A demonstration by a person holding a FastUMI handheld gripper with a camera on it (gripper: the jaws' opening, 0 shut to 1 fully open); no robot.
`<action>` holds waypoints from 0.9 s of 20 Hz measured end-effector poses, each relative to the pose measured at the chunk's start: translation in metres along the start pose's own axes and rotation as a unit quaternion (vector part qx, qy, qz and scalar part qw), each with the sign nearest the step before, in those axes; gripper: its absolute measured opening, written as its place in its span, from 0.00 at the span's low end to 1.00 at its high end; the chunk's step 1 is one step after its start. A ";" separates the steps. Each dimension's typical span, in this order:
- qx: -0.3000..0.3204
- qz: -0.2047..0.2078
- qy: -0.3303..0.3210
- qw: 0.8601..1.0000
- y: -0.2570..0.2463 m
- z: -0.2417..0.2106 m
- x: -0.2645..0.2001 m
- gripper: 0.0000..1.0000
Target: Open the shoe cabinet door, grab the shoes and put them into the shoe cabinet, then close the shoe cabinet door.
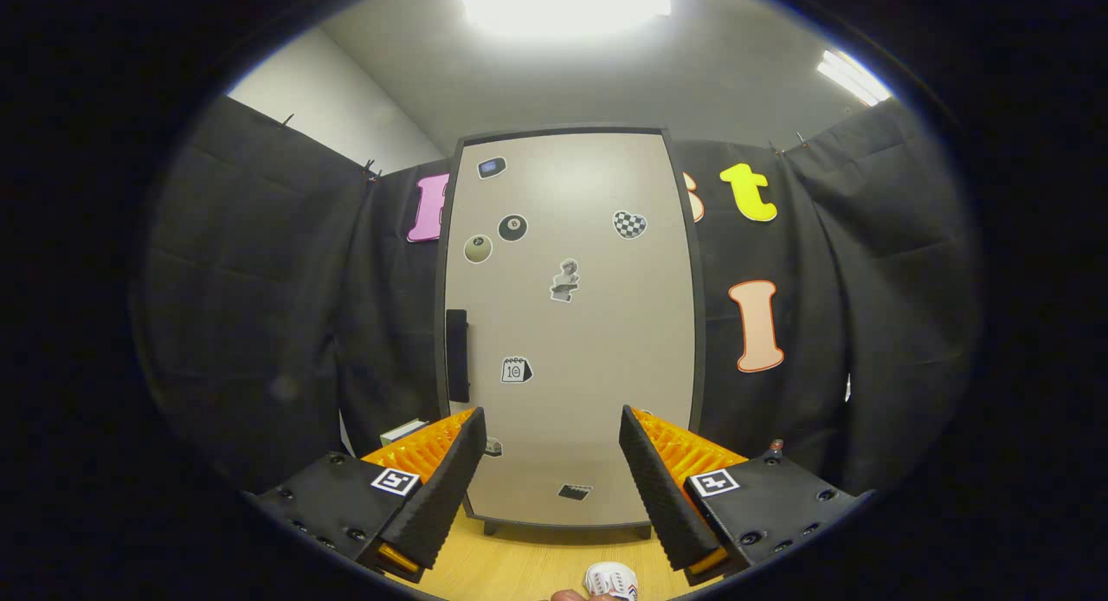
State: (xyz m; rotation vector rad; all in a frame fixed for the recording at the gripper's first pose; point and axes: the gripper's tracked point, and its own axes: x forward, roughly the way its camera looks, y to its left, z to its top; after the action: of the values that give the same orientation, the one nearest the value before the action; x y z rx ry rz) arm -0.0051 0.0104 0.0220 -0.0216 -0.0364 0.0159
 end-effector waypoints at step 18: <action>-0.037 0.017 -0.007 0.999 0.039 0.008 0.004 0.97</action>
State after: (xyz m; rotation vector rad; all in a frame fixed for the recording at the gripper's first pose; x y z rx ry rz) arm -0.0019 0.0496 0.0295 -0.0957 -0.0515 0.0479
